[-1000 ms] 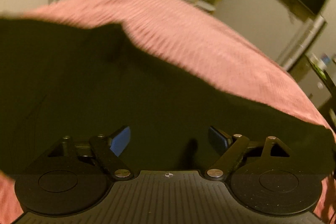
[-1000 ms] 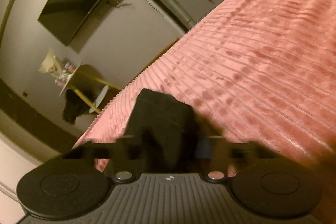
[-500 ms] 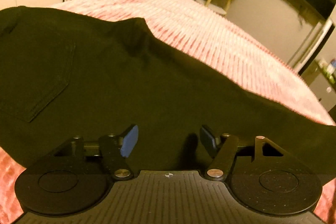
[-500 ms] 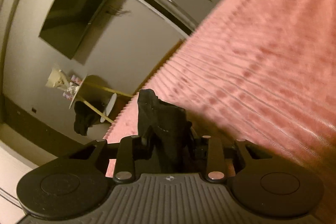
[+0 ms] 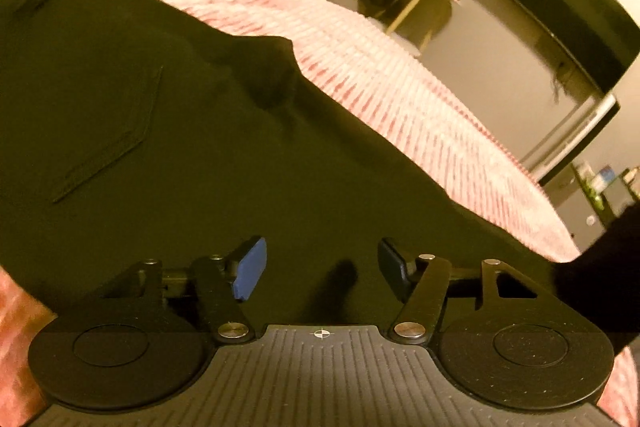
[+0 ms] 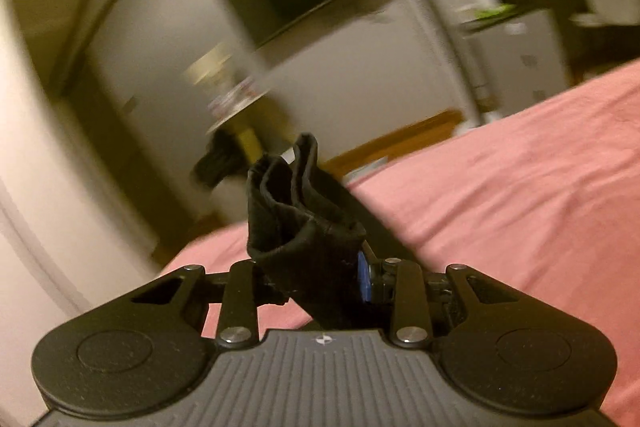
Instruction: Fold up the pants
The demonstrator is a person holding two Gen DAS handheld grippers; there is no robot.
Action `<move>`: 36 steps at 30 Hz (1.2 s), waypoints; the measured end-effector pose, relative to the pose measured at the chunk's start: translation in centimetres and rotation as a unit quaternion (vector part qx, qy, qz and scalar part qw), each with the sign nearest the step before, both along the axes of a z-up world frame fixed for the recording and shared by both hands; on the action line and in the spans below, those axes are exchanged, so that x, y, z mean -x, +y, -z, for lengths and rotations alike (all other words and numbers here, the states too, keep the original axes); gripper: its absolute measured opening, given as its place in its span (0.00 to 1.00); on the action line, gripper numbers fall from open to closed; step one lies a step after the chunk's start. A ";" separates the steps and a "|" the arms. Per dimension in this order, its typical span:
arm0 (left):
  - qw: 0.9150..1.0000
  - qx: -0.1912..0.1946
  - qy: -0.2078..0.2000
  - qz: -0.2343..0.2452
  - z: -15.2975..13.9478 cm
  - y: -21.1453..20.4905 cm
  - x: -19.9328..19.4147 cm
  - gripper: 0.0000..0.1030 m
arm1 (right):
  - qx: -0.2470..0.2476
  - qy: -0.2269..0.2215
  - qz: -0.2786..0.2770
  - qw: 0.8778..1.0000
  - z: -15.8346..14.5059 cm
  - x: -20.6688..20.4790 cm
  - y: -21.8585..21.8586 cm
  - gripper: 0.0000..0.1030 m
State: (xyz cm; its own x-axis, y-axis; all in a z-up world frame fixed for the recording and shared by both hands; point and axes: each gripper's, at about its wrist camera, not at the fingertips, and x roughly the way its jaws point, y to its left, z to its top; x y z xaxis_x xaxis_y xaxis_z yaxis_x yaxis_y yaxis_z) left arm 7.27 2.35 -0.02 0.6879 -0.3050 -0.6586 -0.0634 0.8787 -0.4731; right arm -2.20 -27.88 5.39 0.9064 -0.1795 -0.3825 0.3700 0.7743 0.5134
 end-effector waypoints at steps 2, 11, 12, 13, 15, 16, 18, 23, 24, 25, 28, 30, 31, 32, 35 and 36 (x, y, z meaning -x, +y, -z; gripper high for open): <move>1.000 0.006 -0.002 0.002 -0.1 0.2 0.3 0.65 | 0.009 0.020 -0.041 0.999 0.9 -1.4 4.1 0.29; 0.999 0.027 -0.007 0.034 0.0 0.0 0.5 0.72 | 0.070 0.192 -0.230 0.952 5.5 -4.7 13.9 0.64; 0.999 0.028 -0.008 0.040 0.1 -0.1 0.5 0.72 | 0.049 0.181 -0.238 0.953 5.0 -4.4 13.1 0.67; 0.998 0.027 -0.010 0.047 0.1 -0.3 0.5 0.72 | 0.020 0.162 -0.239 0.957 4.4 -3.9 12.0 0.68; 0.998 0.020 -0.013 0.064 0.1 -0.9 0.4 0.73 | -0.015 0.130 -0.208 0.969 3.5 -2.7 9.9 0.68; 0.997 0.018 -0.013 0.071 0.2 -1.1 0.3 0.73 | -0.022 0.121 -0.187 0.975 3.6 -2.3 9.2 0.67; 0.996 0.013 -0.012 0.084 0.3 -1.5 0.0 0.74 | -0.038 0.112 -0.143 0.983 3.7 -2.0 6.6 0.66; 0.995 0.000 -0.015 0.100 0.3 -2.4 0.1 0.79 | -0.095 0.170 -0.028 0.980 5.8 -1.3 0.9 0.34; 0.995 -0.001 -0.014 0.101 0.3 -2.5 0.1 0.79 | -0.119 0.178 -0.008 0.977 6.4 -1.1 0.0 0.34; 0.995 -0.004 -0.013 0.103 0.3 -2.7 0.0 0.79 | -0.140 0.178 0.007 0.974 6.7 -0.6 -0.9 0.33; 0.993 -0.008 -0.008 0.121 0.1 -3.3 0.1 0.82 | -0.158 0.156 0.015 0.975 6.8 0.1 -1.7 0.33; 0.990 0.007 -0.004 0.142 -0.3 -4.2 -0.2 0.82 | -0.156 0.149 0.017 0.976 6.6 0.1 -1.6 0.34; 0.988 0.016 -0.006 0.152 -0.7 -4.9 -0.3 0.83 | -0.153 0.141 0.020 0.978 6.4 0.6 -1.3 0.37; 0.987 0.024 -0.011 0.159 -1.0 -5.7 -0.5 0.83 | -0.147 0.133 0.026 0.980 6.2 0.9 -1.6 0.38; 0.983 0.060 -0.006 0.174 -1.4 -8.3 -1.5 0.87 | -0.128 0.122 0.046 0.983 5.7 1.5 -2.2 0.39; 0.981 0.074 0.003 0.179 -1.3 -9.3 -2.1 0.87 | -0.126 0.123 0.051 0.983 5.7 1.6 -2.6 0.40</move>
State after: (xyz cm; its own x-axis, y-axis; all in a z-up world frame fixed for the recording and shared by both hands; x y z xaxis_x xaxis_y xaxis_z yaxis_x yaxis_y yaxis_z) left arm 9.36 -6.92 1.28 0.5151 -0.6190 -0.5929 0.2342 0.7671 -0.5973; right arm -3.80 -30.46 -0.28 0.7627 -0.1357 -0.6323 0.5759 0.5875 0.5685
